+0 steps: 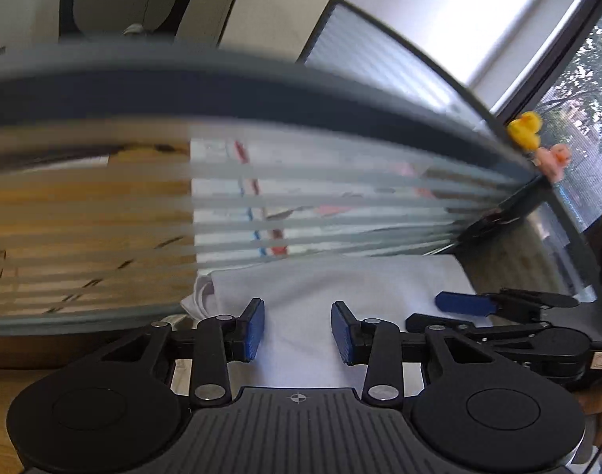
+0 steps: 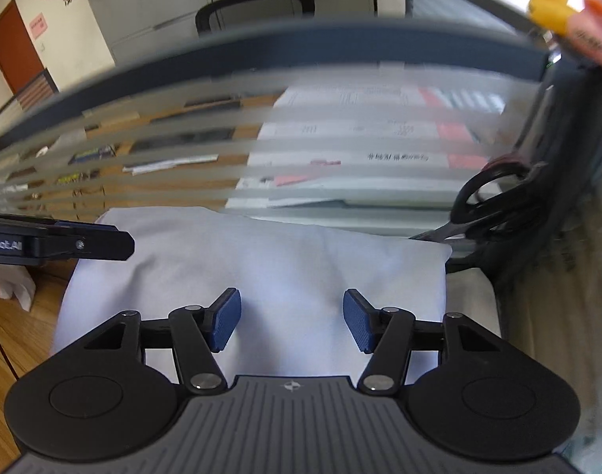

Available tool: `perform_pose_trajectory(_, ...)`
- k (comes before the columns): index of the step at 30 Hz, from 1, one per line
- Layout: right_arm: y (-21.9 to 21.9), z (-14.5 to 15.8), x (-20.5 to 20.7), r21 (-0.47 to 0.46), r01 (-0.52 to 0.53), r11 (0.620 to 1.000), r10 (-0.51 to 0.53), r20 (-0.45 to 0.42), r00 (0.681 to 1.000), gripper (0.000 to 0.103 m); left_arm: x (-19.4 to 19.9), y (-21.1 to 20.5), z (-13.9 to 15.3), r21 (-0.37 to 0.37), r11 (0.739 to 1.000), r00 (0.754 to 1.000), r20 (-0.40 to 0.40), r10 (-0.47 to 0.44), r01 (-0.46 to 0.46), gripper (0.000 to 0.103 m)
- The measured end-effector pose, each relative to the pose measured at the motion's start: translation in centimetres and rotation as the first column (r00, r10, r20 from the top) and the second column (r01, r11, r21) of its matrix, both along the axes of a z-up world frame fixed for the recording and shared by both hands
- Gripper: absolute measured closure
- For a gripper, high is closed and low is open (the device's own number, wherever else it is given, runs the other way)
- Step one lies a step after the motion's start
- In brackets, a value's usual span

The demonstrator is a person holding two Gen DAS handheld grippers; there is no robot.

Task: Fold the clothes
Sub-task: 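Lower the bundle onto the clothes stack and open both tools, then withdraw both open tools from the stacked folded clothes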

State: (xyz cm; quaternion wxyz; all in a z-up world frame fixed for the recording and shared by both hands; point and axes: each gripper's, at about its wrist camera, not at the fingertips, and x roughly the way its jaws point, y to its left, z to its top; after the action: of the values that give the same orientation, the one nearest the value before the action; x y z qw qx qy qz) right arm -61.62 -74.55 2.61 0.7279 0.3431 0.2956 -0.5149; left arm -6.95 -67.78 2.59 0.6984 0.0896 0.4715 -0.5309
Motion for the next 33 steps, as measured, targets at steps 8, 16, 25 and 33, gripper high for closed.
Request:
perform_pose_trajectory(8,0.0,-1.9,1.4,-0.016,-0.008,1.0,0.007,-0.043,0.999,0.035,-0.1,0.0,-1.5,0.013,1.0,1.0,0.02,-0.015,0.014,0.056)
perform_pose_trajectory(16,2.1,1.3,1.2,-0.059,0.033,0.998,-0.036,-0.054,0.998,0.023,-2.0,1.3,2.1,-0.001,1.0,0.992,0.122,-0.031,0.031,0.032)
perform_pose_trajectory(25,8.2,7.0,1.9,-0.171,0.05,0.984,-0.065,-0.079,0.995,0.004,-4.8,6.1,6.6,-0.056,0.996,0.98,0.187,-0.062,0.074,0.0)
perform_pose_trajectory(33,16.2,10.8,4.3,-0.262,0.046,0.964,-0.071,-0.086,0.994,0.001,-7.5,12.8,8.8,-0.073,0.993,0.97,0.233,-0.073,0.092,0.0)
